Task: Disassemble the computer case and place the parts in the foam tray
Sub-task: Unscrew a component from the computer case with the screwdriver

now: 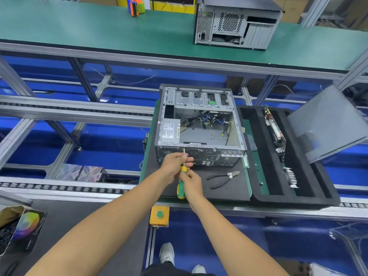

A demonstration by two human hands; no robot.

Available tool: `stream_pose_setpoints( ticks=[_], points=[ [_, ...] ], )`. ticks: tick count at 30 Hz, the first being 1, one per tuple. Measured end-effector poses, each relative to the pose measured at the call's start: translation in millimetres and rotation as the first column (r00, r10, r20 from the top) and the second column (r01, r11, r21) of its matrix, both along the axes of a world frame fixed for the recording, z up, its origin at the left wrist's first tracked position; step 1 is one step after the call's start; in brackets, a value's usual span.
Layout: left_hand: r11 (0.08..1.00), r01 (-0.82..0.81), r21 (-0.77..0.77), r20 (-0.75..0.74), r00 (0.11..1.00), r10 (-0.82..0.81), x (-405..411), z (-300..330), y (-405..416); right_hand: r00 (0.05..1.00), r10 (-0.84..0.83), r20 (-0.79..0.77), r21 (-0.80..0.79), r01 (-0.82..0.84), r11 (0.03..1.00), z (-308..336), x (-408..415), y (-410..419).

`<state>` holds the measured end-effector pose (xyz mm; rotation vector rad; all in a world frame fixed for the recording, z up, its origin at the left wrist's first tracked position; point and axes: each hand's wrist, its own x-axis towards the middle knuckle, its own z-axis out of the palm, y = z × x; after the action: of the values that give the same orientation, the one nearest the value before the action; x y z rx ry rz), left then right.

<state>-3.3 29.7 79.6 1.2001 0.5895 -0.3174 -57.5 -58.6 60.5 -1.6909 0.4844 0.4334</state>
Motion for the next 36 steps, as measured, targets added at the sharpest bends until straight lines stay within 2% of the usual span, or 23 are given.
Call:
stream_pose_setpoints(
  ticks=[2,4,7,11,13,14,16,17,20,22,23,25,26,28,32,34,36],
  points=[
    [1.000,-0.020,0.005,-0.027,0.999,0.021,2.7,0.5,-3.2,0.994,-0.001,-0.113,0.233,0.028,0.972,1.1,-2.8,-0.4],
    [0.999,-0.031,0.008,-0.053,0.998,0.032,5.5,0.1,-5.7,0.982,0.012,-0.188,0.338,0.054,0.940,-1.6,-8.1,-4.9],
    [0.999,-0.016,0.031,-0.051,0.999,0.017,6.9,-0.2,-5.1,0.978,0.004,-0.208,0.362,0.073,0.929,-4.0,-6.2,-10.8],
    [1.000,-0.013,-0.013,-0.022,1.000,0.013,4.1,-1.1,-3.5,0.985,-0.053,-0.162,0.288,0.098,0.952,2.2,0.1,-4.4],
    [0.999,0.011,0.052,-0.001,1.000,-0.011,2.2,-3.4,-3.4,0.995,-0.068,-0.077,0.153,0.079,0.985,0.5,-2.5,3.7],
    [0.994,0.029,0.105,0.016,0.999,-0.031,1.3,-5.0,-3.7,0.999,-0.043,-0.032,0.010,0.044,0.999,0.5,-4.4,7.5],
    [0.988,0.030,0.155,0.035,0.999,-0.036,0.2,-5.8,-4.9,1.000,-0.012,0.021,-0.288,0.018,0.957,-0.2,-7.2,14.1],
    [0.989,0.019,0.146,0.031,0.999,-0.024,0.1,-5.4,-5.4,0.999,-0.014,0.043,-0.388,0.030,0.921,0.5,-8.1,16.5],
    [0.993,0.010,0.118,-0.016,1.000,-0.008,3.4,-2.3,-6.0,0.997,-0.021,0.072,-0.486,0.053,0.872,3.9,-10.9,18.6],
    [0.995,0.002,0.102,-0.051,0.999,0.003,7.0,-0.6,-6.3,0.998,0.029,0.062,-0.427,0.000,0.904,1.3,-10.7,14.8],
    [0.996,-0.001,0.088,-0.067,0.998,0.007,8.1,-0.1,-6.8,0.996,0.067,0.052,-0.341,-0.046,0.939,-0.8,-10.5,12.1],
    [0.999,-0.009,0.046,-0.089,0.996,0.013,8.9,0.1,-7.4,0.997,0.055,-0.052,-0.001,-0.055,0.998,-0.3,-10.1,7.8],
    [1.000,-0.014,0.014,-0.091,0.996,0.015,8.6,-0.6,-6.9,0.990,0.058,-0.128,0.168,-0.036,0.985,0.1,-10.3,5.0],
    [0.997,-0.015,-0.075,-0.079,0.997,0.009,7.1,-1.9,-3.8,0.976,0.098,-0.196,0.326,-0.030,0.945,-4.3,-10.9,-3.2],
    [0.982,0.007,-0.190,-0.069,0.997,-0.020,4.4,-3.0,1.2,0.979,0.124,-0.165,0.333,-0.063,0.941,-11.9,-7.6,-10.7],
    [0.989,0.049,-0.138,-0.041,0.998,-0.056,4.4,-1.6,3.2,0.984,0.071,-0.164,0.316,-0.016,0.949,-9.5,-6.6,-6.7],
    [0.995,0.102,-0.014,-0.024,0.994,-0.103,5.4,0.2,4.1,0.990,0.007,-0.140,0.266,0.031,0.963,-6.6,-6.8,0.5]
  ],
)
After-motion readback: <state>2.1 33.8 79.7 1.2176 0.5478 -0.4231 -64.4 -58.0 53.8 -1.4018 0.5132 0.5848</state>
